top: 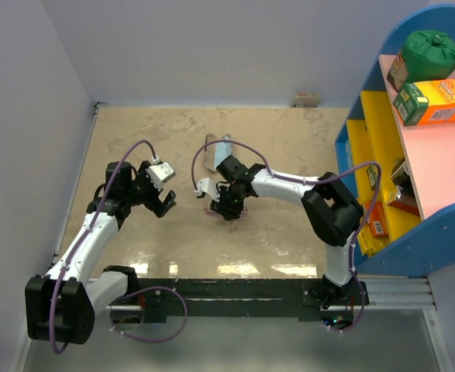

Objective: Organize the sunglasses

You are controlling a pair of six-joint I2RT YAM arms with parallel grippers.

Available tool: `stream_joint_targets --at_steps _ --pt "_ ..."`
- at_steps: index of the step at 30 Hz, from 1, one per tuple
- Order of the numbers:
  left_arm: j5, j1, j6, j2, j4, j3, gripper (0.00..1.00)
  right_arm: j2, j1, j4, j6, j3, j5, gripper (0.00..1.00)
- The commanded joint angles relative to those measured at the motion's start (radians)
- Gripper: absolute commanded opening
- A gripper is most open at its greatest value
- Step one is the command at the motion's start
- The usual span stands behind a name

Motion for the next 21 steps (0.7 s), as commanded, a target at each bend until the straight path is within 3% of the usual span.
stream_joint_targets --at_steps 1,6,10,15,18,21 --pt "0.031 0.008 0.009 0.002 0.029 -0.003 1.00 -0.046 0.006 0.012 -0.021 0.008 -0.034 0.37" --pt "0.040 0.008 0.013 0.014 0.024 0.002 1.00 -0.060 0.004 0.008 -0.021 0.008 -0.055 0.30" --pt "0.034 0.009 0.013 0.005 0.024 -0.001 1.00 -0.056 0.006 0.001 -0.021 0.020 -0.089 0.37" --pt "0.049 0.009 0.019 0.031 0.012 0.007 1.00 -0.080 0.004 0.027 -0.024 -0.010 -0.068 0.38" --pt "0.053 0.009 0.016 0.030 0.017 0.002 1.00 -0.095 0.004 0.038 -0.016 -0.012 -0.069 0.35" --pt "0.060 0.009 0.018 0.031 0.017 0.007 1.00 -0.094 0.004 0.028 -0.016 -0.006 -0.075 0.24"
